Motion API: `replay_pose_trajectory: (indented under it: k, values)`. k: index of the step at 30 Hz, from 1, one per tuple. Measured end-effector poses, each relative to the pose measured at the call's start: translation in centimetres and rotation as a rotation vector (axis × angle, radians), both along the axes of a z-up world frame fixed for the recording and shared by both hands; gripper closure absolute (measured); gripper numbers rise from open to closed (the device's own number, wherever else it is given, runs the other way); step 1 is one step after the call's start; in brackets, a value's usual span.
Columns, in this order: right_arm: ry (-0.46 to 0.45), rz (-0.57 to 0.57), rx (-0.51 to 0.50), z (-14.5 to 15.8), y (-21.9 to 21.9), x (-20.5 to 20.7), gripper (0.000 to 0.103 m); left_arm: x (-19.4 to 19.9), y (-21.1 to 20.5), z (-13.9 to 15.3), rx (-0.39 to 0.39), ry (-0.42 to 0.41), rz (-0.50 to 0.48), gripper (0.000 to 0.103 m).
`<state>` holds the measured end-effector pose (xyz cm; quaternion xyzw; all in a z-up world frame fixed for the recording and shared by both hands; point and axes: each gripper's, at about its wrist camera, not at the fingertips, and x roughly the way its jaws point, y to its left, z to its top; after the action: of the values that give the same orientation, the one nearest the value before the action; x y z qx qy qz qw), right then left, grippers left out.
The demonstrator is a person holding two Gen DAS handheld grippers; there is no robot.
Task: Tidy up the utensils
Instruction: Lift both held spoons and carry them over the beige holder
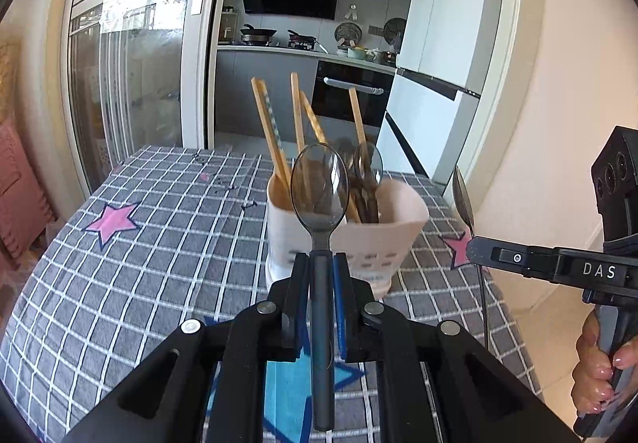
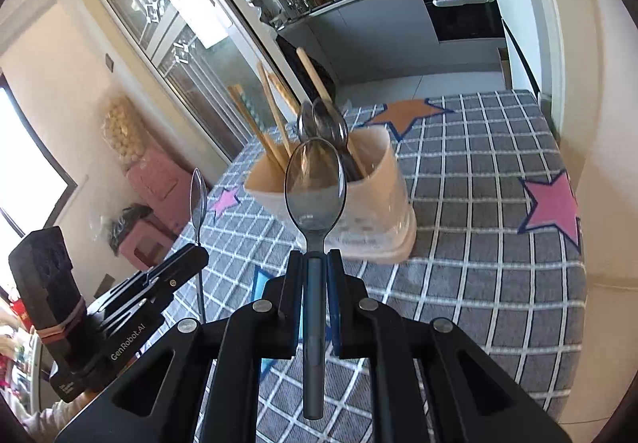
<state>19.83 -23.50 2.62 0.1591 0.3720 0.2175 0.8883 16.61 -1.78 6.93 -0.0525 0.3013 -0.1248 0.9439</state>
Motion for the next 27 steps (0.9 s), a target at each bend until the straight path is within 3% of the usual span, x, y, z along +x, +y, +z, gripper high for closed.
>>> replay_pose_trajectory:
  k: [14,27]
  values:
    - [-0.037,-0.02,0.042,3.4,-0.7,5.3,0.09,7.1,0.7,4.4,-0.055,-0.056,0.023,0.061]
    - [-0.216,-0.136,-0.047,4.7,0.3,9.8,0.09,12.9,-2.0,4.5,-0.023,-0.16,0.082,0.061]
